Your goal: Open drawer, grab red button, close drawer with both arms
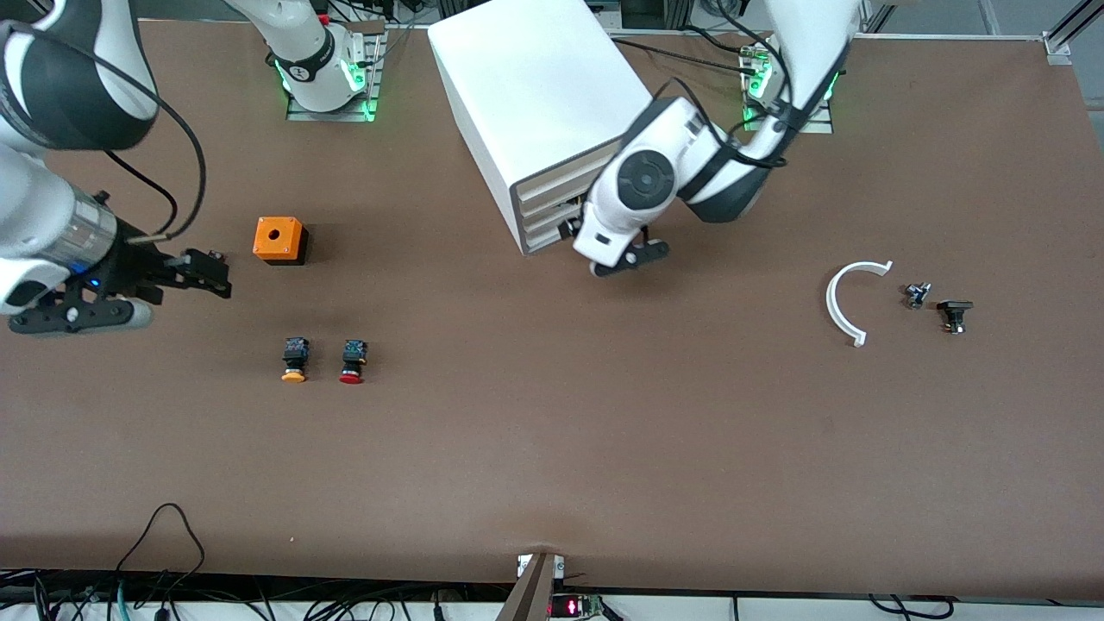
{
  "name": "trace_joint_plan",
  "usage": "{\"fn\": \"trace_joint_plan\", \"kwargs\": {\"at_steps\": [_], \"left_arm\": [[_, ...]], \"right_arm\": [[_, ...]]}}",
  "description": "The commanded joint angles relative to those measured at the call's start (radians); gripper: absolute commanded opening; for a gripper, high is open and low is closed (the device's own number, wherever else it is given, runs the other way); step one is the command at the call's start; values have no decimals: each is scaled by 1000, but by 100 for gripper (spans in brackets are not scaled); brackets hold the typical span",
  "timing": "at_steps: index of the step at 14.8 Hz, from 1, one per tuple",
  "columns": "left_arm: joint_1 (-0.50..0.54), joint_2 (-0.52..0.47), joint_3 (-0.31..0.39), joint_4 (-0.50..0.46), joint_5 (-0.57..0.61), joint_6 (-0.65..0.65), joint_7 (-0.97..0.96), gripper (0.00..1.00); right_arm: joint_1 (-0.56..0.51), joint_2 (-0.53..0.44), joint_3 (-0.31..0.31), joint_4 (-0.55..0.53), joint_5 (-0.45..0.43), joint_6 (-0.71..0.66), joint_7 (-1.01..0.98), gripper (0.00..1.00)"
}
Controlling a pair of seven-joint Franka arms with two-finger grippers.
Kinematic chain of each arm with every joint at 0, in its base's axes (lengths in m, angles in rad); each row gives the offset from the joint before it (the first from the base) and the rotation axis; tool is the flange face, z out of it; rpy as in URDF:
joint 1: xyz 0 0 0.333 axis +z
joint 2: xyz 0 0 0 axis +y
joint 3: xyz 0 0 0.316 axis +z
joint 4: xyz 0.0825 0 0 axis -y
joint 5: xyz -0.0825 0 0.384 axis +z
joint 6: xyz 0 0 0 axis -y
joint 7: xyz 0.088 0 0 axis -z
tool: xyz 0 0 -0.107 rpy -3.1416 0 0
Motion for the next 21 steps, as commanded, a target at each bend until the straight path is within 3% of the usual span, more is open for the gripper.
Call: {"fn": "trace_joint_plan", "kwargs": {"at_steps": [1, 4, 8, 10, 13, 14, 18, 19, 21], "left_arm": [[103, -8, -2, 116, 59, -154, 66, 100], [190, -9, -5, 189, 185, -260, 219, 100], [218, -13, 15, 291, 260, -328, 362, 100], [258, -10, 13, 331, 276, -414, 504, 100], [313, -45, 18, 348, 270, -429, 685, 100], [321, -83, 36, 333, 268, -429, 748, 100], [263, -270, 296, 243, 149, -434, 1013, 100], [258, -323, 335, 194, 138, -428, 1114, 100], [260, -410, 348, 128, 147, -417, 1157, 100]], "right_arm": [[-57, -93, 58, -43, -42, -68, 57, 100], [-72, -151, 81, -43, -58, -123, 94, 100], [-70, -190, 81, -40, -58, -142, 119, 100], [-70, -213, 92, -39, -58, -164, 181, 100], [-67, -216, 95, -31, -66, -169, 192, 100], [-67, -218, 98, -28, -81, -172, 192, 100], [-67, -233, 101, -28, -72, -192, 128, 100], [-67, -237, 103, -29, -72, -191, 95, 100], [-67, -244, 109, -31, -72, -191, 87, 100]]}}
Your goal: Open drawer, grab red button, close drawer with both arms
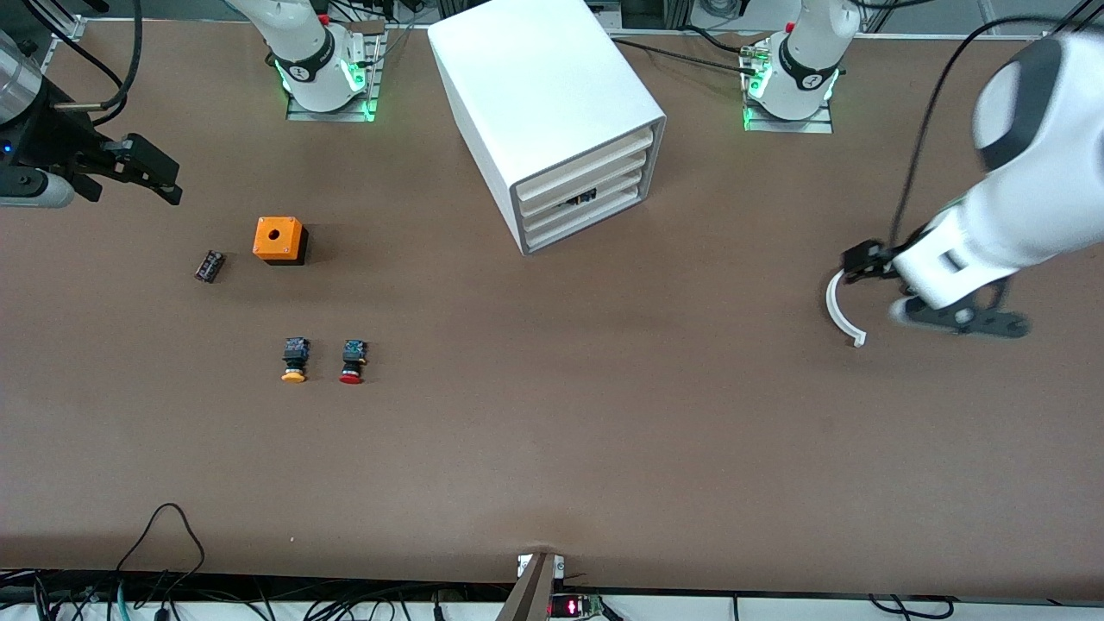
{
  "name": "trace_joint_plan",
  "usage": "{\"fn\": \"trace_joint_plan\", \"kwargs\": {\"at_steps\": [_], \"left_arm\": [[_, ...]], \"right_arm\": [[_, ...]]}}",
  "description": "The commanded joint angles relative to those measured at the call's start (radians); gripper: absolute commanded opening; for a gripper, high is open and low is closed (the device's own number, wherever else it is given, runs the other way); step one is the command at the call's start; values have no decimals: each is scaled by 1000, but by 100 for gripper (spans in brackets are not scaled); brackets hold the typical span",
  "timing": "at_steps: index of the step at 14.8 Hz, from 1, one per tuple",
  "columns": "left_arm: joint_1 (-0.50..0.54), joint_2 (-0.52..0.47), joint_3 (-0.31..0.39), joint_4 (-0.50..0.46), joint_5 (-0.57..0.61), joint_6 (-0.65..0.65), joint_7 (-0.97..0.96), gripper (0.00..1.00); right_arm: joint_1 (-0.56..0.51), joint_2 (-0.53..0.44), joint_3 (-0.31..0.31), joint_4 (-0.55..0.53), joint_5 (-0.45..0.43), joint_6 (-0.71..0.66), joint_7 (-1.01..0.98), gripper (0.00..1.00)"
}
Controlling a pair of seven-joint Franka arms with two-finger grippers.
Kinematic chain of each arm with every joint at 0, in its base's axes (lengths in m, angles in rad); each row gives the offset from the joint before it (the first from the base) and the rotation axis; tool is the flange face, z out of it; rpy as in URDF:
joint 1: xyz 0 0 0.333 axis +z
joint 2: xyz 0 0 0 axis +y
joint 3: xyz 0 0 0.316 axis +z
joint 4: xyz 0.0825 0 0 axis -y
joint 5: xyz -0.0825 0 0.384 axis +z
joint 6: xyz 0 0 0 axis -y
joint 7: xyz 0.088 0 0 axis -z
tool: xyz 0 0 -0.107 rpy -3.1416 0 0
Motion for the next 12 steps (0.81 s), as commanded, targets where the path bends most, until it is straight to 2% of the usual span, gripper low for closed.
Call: {"fn": "trace_joint_plan", "kwargs": {"at_steps": [1, 5, 8, 12], "left_arm": [[-24, -142, 39, -134, -8, 25, 18, 100], [-27, -212, 64, -220, -10, 113, -101, 100], [-27, -200, 34, -197, -7, 111, -102, 100], [-15, -200, 36, -188, -7, 114, -102, 100]], "right_arm": [[-15, -35, 19, -17, -9, -11, -30, 100], [-15, -35, 20, -13, -9, -13, -33, 100], [-12, -35, 39, -11, -9, -13, -26, 100], [-14, -35, 34, -8, -9, -13, -36, 100]]}}
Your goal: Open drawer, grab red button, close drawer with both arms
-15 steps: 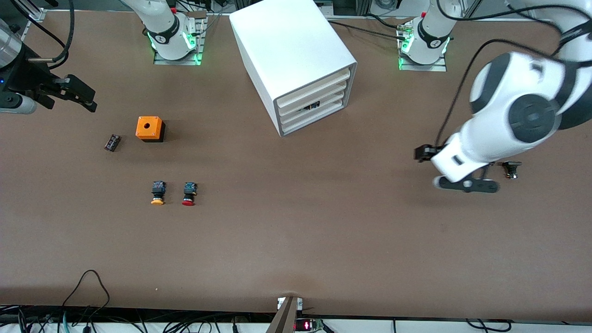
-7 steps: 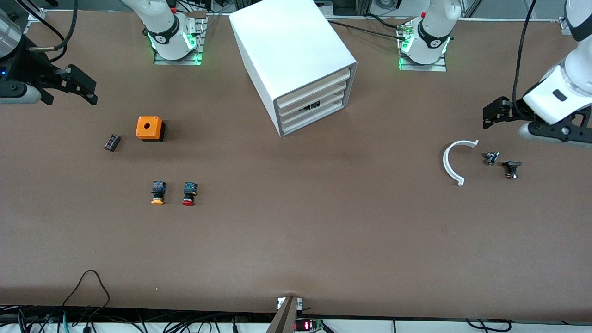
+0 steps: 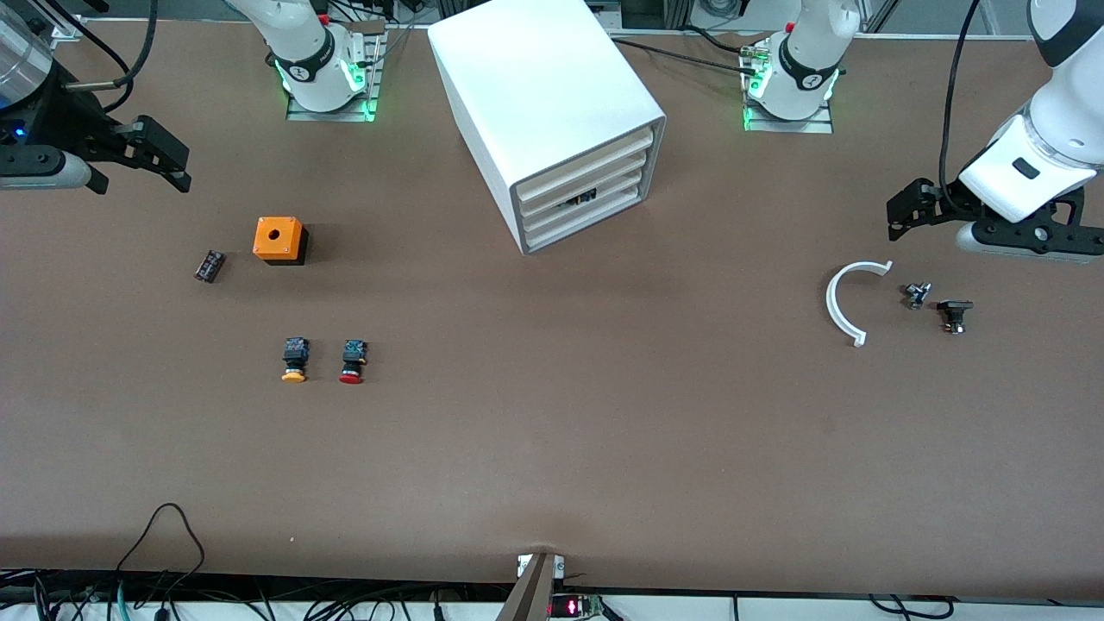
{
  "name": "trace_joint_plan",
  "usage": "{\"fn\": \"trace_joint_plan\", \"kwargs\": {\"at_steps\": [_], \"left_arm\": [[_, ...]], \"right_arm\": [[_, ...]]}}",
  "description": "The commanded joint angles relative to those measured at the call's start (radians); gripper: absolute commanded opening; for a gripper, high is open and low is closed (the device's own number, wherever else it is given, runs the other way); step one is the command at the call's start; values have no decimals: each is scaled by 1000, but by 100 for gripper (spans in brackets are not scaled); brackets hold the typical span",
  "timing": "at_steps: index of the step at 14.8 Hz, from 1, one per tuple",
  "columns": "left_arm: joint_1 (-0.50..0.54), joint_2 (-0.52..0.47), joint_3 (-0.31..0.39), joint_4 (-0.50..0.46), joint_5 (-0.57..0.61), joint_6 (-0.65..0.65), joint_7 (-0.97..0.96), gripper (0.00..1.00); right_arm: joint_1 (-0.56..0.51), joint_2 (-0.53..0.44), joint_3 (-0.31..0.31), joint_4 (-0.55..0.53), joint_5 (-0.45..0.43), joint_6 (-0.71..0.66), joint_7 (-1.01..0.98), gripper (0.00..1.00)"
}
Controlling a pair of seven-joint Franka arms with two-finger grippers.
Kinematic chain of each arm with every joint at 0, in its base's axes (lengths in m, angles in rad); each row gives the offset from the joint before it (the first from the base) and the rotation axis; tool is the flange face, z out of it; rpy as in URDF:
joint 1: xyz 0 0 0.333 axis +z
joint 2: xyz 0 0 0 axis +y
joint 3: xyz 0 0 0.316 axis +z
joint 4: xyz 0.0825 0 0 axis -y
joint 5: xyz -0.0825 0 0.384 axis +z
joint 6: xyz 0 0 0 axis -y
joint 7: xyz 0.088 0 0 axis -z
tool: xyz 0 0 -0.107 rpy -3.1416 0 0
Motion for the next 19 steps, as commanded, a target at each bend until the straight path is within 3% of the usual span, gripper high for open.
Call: {"fn": "trace_joint_plan", "kwargs": {"at_steps": [1, 19], "left_arm": [[7, -24, 2, -10, -5, 11, -8, 100], [5, 29, 2, 50, -5, 11, -8, 100]], "right_arm": [[-13, -18, 9, -8, -9, -9, -19, 100], [-13, -12, 11, 3, -9, -9, -23, 100]]}}
